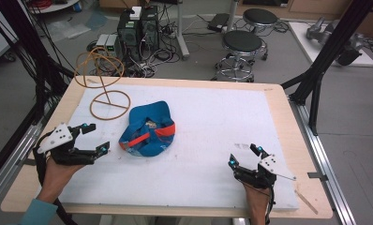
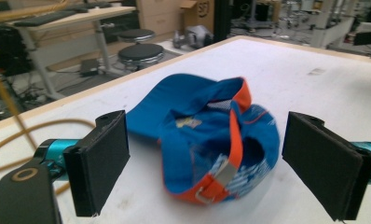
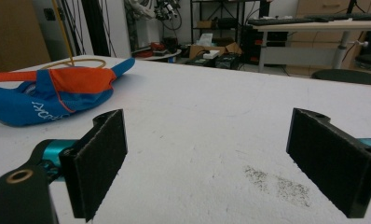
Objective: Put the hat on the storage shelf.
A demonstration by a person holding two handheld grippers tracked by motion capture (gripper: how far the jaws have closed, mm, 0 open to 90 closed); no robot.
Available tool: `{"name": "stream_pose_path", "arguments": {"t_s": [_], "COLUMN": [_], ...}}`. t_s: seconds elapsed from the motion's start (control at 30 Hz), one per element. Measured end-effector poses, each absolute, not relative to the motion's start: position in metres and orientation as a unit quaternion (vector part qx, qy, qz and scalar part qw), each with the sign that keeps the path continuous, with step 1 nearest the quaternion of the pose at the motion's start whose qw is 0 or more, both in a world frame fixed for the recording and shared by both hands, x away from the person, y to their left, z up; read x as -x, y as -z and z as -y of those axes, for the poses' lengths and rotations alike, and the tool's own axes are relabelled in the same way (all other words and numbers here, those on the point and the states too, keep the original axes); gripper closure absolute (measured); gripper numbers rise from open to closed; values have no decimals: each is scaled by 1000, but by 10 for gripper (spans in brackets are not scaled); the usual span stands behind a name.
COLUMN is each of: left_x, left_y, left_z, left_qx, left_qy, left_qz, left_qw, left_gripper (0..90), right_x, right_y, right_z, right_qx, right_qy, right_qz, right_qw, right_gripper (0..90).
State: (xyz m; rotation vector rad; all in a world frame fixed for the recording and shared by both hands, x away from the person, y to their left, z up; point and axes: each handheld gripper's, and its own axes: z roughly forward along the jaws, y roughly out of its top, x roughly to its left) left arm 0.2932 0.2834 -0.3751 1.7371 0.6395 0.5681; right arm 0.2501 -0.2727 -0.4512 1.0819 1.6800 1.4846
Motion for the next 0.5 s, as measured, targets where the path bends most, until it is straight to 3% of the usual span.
{"name": "stream_pose_path", "arguments": {"t_s": [0.27,0.5], "left_x": [-319,-337], "left_y": [352,363], "left_z": [-261,-240], "left_qx": [-795,-828], "left_qy": [-170,-124], "left_qz": [-238,-227], "left_qw": [531,497], "left_gripper": [150,159], "right_x": [-250,-250], "right_y": [451,451], "right_z": [273,273], "right_qx": [-411,-409], "right_qy": [-565,-565], "right_qz": [-639,-640], "right_qw": [321,322], "right_gripper": [112,112]}}
